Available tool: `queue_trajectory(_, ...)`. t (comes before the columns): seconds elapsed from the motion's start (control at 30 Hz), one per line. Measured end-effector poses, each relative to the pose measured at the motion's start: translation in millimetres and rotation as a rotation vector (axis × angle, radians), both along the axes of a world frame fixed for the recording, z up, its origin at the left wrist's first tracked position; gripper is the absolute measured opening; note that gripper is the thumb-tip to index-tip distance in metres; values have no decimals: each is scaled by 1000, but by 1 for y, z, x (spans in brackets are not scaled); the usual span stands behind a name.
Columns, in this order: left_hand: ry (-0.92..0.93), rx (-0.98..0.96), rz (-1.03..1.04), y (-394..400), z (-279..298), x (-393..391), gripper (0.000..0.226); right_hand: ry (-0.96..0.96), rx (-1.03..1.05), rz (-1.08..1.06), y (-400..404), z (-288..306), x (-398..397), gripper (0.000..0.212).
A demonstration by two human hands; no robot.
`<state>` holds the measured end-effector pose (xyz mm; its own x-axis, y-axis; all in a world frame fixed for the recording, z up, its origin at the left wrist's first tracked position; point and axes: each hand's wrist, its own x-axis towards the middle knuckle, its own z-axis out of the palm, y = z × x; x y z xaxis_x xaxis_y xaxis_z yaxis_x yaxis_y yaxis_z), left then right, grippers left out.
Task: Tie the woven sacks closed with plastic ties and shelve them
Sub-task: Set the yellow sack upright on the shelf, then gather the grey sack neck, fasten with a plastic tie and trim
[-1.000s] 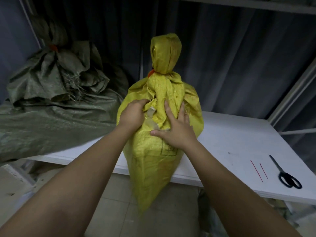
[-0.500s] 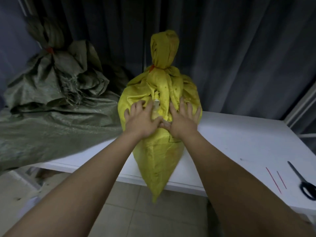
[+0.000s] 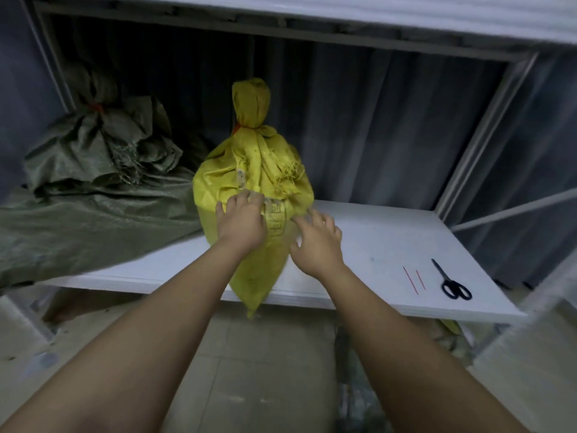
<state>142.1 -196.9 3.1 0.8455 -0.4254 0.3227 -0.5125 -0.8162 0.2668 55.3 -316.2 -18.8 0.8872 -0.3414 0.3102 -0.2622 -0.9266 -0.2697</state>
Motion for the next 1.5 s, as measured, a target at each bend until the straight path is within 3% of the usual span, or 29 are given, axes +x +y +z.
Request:
queue_trajectory(0.17,-35,-65,-139,-1,-6,-60,45,-40,158,-12,0,-7,-68,37)
queue_trajectory(0.37,100,-92,-260,-13,-46,-123,40,39,310,-68,-6,-48,-131,23)
queue_trajectory(0.57,155,40,-262,-34,-90,-154,37,108,404,-191,-19,-81,-159,22)
queue_trajectory(0.8,349,166,-273,-41,-147,-169,34,136,700,-316,-37,-146,-174,14)
queue_trajectory(1.0,467,327,-337,-84,-204,-174,36,143,856,-523,-82,-218,-201,32)
queue_trajectory(1.1,510,370,-379,-117,-223,-175,35,168,749,-608,-112,-249,-214,44)
queue_trajectory(1.23,606,402,-416,-159,-253,-181,34,249,660,-778,-152,-282,-226,84)
queue_trajectory(1.43,726,399,-429,-195,-287,-189,33,-91,869,-940,-232,-311,-225,99)
queue_trajectory(1.5,743,400,-431,-201,-293,-190,32,-75,948,-901,-253,-319,-221,102)
